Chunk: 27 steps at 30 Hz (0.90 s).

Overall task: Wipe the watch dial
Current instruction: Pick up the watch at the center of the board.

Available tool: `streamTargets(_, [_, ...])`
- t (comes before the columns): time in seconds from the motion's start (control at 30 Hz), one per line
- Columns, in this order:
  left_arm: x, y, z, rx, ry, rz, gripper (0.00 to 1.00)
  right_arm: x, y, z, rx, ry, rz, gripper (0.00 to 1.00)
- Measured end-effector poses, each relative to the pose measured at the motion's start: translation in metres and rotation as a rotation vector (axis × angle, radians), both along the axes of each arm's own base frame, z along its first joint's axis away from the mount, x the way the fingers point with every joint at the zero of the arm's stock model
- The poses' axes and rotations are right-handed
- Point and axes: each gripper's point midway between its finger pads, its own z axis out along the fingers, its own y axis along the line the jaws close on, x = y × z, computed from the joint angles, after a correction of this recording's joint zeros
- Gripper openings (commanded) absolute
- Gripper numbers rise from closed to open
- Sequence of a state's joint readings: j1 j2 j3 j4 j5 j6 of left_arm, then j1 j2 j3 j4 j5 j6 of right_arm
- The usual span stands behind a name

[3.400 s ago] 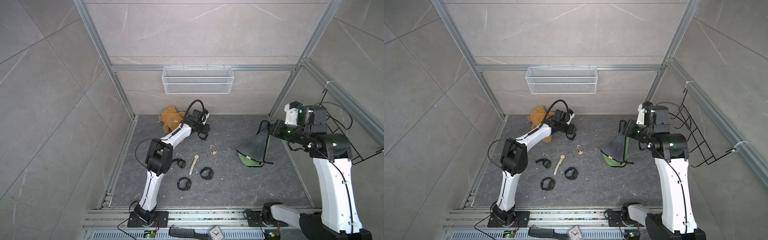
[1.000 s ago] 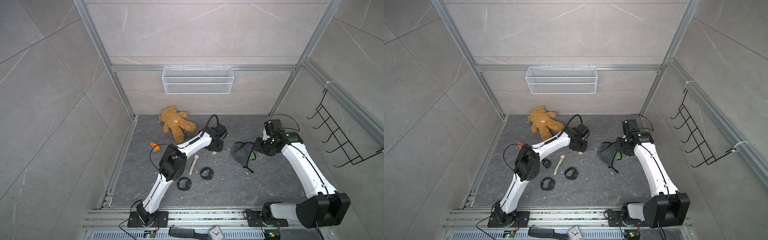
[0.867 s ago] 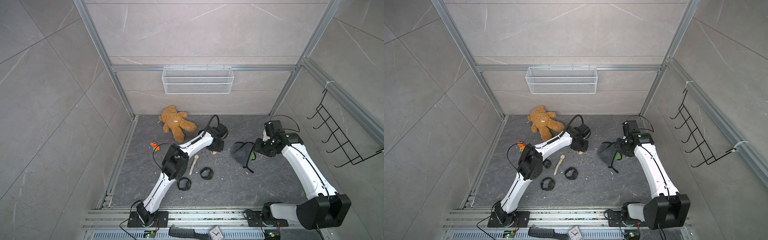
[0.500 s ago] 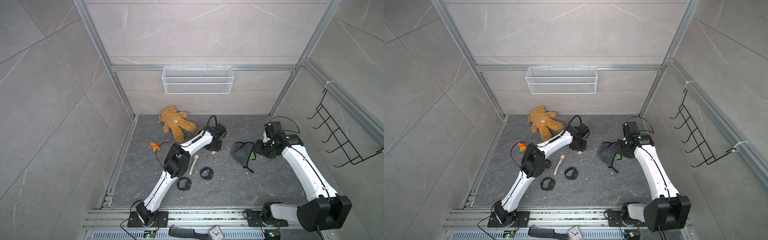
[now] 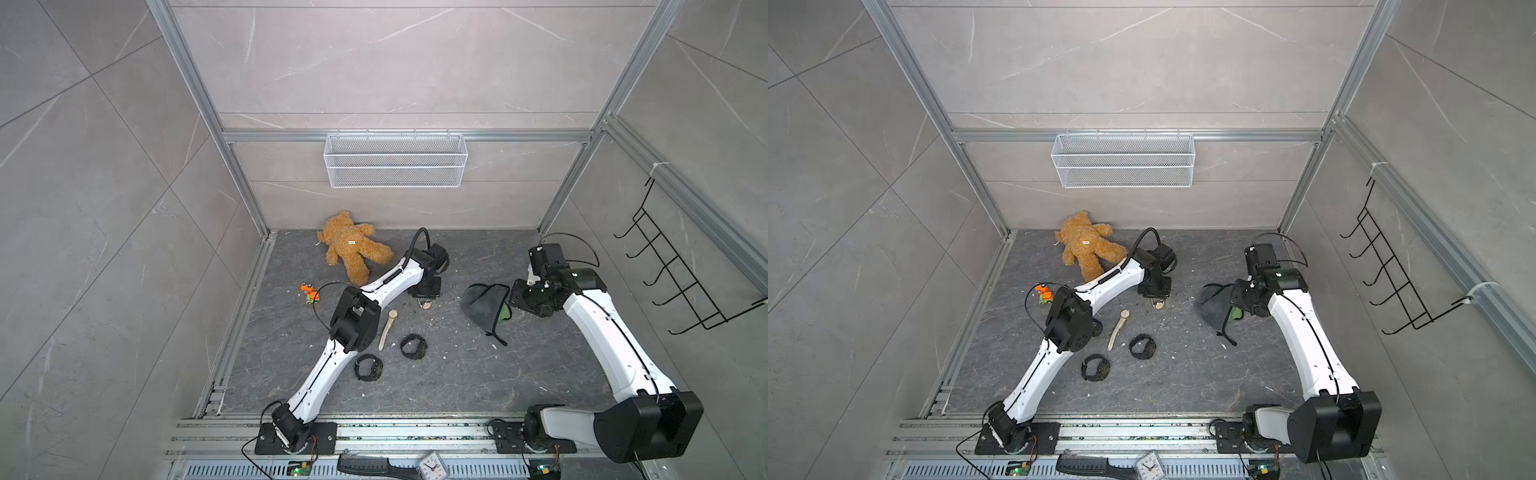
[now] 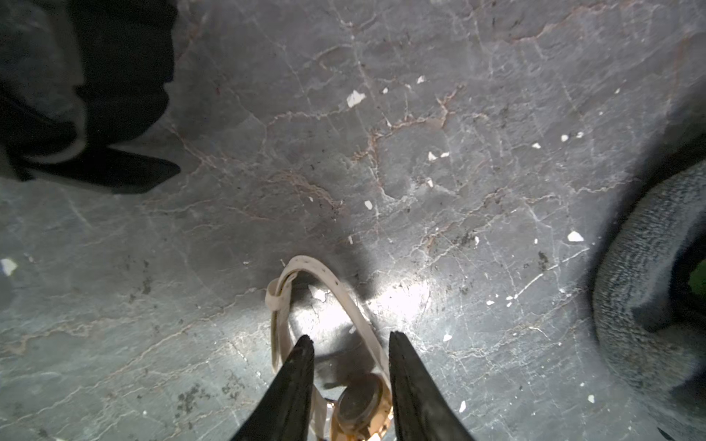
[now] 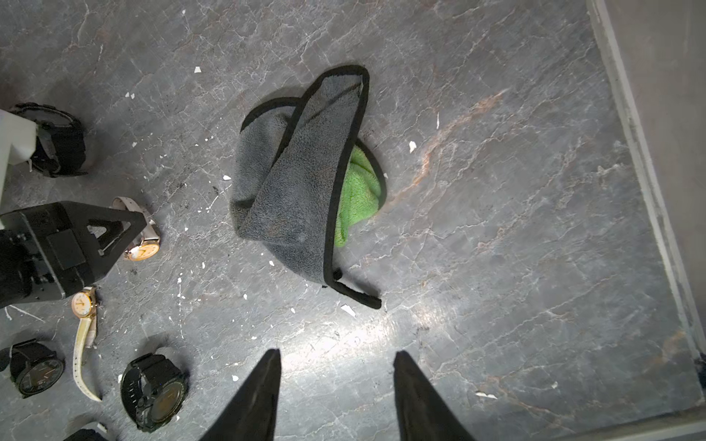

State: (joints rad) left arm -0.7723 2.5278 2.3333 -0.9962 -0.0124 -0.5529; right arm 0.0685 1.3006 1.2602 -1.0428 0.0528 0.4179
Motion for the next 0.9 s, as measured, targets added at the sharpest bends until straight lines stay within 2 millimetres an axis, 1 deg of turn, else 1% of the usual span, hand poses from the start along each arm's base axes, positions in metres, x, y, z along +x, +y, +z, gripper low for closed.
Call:
streamTargets(0.3, [-0.009, -0.001, 0.000, -0.016, 0.049, 0.007, 0.34, 0.000, -0.005, 0.000, -0.026, -0.001, -0.012, 0.51])
streamTargets(0.57, [-0.011, -0.002, -0.001, -0.020, 0.060, 0.009, 0.33, -0.004, -0.007, -0.008, -0.040, 0.021, -0.017, 0.50])
streamTargets(0.67, [-0.012, -0.001, -0.002, -0.017, 0.063, 0.008, 0.31, -0.007, -0.008, -0.010, -0.040, 0.028, -0.017, 0.50])
streamTargets(0.77, [-0.012, -0.001, -0.005, -0.014, 0.067, 0.008, 0.28, -0.009, -0.008, -0.010, -0.040, 0.025, -0.017, 0.51])
streamTargets(0.9, [-0.015, -0.001, -0.018, -0.006, 0.091, 0.006, 0.26, -0.012, -0.008, -0.005, -0.038, 0.008, -0.017, 0.51])
